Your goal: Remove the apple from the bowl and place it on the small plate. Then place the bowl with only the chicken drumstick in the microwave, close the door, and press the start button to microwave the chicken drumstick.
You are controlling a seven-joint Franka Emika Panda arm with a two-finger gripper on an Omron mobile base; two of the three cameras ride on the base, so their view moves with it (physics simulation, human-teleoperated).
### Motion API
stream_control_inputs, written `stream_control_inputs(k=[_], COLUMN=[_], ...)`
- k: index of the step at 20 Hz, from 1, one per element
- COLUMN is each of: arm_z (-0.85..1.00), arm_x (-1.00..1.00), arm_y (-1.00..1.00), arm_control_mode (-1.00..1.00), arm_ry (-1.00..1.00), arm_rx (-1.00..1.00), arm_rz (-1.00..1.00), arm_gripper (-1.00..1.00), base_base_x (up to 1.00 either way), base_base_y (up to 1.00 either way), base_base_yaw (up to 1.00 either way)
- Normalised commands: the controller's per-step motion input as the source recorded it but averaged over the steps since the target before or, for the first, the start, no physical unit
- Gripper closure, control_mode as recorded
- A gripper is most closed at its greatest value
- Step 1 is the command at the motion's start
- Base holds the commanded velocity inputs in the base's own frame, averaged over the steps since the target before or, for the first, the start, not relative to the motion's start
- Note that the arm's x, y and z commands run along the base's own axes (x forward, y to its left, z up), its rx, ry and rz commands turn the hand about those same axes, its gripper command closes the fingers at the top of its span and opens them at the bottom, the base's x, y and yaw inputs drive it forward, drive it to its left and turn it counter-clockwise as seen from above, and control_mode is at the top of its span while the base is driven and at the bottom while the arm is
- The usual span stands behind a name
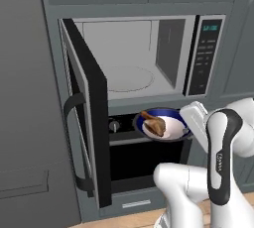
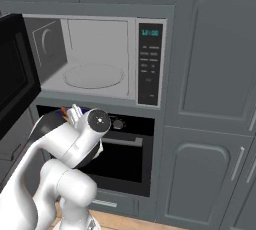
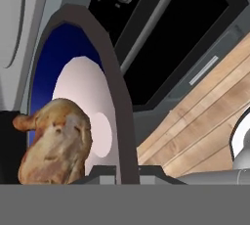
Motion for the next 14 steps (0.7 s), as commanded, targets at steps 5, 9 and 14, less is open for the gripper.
stream_control_inputs(k=[5,9,14], arm_z=[0.22,0.48,0.36], arm_x=[0.16,0.73,0.91], arm_y=[0.09,0.24,0.31], arm_control_mode=[-1.00,-1.00,-1.00], arm_ry=[-0.09,-0.14,-0.06], arm_rx=[0.00,0.00,0.00], arm_rz=[-0.08,-0.22,-0.21], arm_gripper=[1.00,1.00,1.00], base_base_x=[0.00,0.00,0.00], base_base_y=[0.00,0.00,0.00], base_base_yaw=[0.00,0.00,0.00])
